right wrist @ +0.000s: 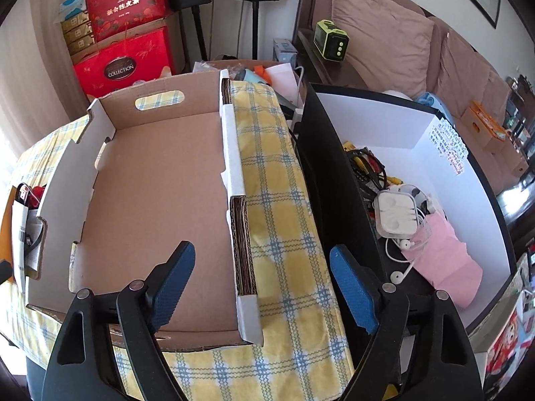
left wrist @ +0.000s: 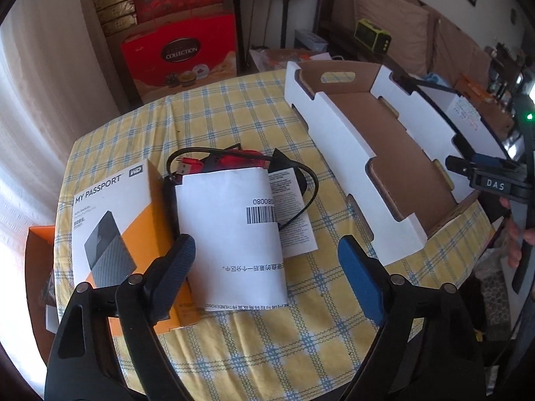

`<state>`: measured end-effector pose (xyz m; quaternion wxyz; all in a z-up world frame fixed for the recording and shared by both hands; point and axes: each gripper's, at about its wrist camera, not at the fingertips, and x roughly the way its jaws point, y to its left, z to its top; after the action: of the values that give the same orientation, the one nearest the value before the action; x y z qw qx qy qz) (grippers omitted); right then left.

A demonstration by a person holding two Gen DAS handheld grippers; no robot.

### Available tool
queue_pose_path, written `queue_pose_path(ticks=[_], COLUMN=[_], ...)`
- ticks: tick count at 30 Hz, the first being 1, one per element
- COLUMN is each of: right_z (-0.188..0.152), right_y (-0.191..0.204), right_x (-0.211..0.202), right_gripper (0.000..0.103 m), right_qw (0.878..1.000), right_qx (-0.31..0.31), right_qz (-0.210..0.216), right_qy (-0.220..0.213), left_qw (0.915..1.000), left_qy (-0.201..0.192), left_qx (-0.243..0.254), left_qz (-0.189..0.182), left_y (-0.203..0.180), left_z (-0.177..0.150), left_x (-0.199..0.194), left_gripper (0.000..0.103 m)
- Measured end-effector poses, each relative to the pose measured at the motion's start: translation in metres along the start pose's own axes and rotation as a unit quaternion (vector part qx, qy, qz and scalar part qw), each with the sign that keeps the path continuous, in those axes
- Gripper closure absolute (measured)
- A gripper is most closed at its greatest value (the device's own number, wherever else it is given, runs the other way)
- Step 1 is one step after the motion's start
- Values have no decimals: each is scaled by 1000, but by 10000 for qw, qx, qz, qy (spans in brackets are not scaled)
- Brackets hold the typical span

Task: Organize objects
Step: 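Clamp the tray wall with the right tool while the left tool grasps the white barcode sheet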

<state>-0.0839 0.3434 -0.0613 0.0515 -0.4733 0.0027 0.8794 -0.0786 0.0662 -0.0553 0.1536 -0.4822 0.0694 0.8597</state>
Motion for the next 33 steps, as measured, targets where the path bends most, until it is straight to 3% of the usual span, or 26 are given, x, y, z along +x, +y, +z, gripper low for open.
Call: queue_pose_path(ticks=[2, 6, 11, 15, 16, 24, 28, 30, 31, 32, 33], right_z=[-1, -1, -3, -4, -4, -4, -3, -3, -3, -3, -3], right_y=[1, 2, 3, 3, 3, 2, 1, 1, 1, 2, 3], right_x=[3, 7, 11, 12, 12, 9, 8, 7, 6, 6, 6], right_gripper=[23, 27, 41, 44, 44, 44, 44, 44, 44, 44, 44], right_qw=[10000, 9999, 9998, 9998, 9998, 9998, 9998, 9998, 9998, 9998, 9998], right_qx=[-31, -50, -67, -65, -66, -55, -1, 32, 25, 16, 12], right_qz=[-8, 0, 9, 20, 15, 24, 91, 148, 148, 143, 147], right_qy=[39, 97, 163, 198, 195, 171, 165, 148, 140, 132, 131], left_qw=[9997, 9989, 9981, 9986, 9987, 9998, 9998, 9995, 9993, 9992, 9992], left_qy=[86, 260, 370, 340, 317, -35, 28, 121, 138, 99, 103], left_qx=[146, 252, 281, 202, 166, -203, -197, -229, -261, -284, -273], left_qz=[159, 281, 409, 352, 355, 17, -3, 157, 211, 260, 287], left_y=[-8, -16, -20, -18, -16, 2, 4, 5, 5, 4, 3], left_z=[1, 1, 0, 1, 1, 10, 15, 13, 11, 8, 7], left_x=[7, 21, 27, 22, 19, -15, -19, -10, -6, -2, 2], left_gripper=[32, 43, 74, 90, 103, 103, 99, 63, 32, 24, 25])
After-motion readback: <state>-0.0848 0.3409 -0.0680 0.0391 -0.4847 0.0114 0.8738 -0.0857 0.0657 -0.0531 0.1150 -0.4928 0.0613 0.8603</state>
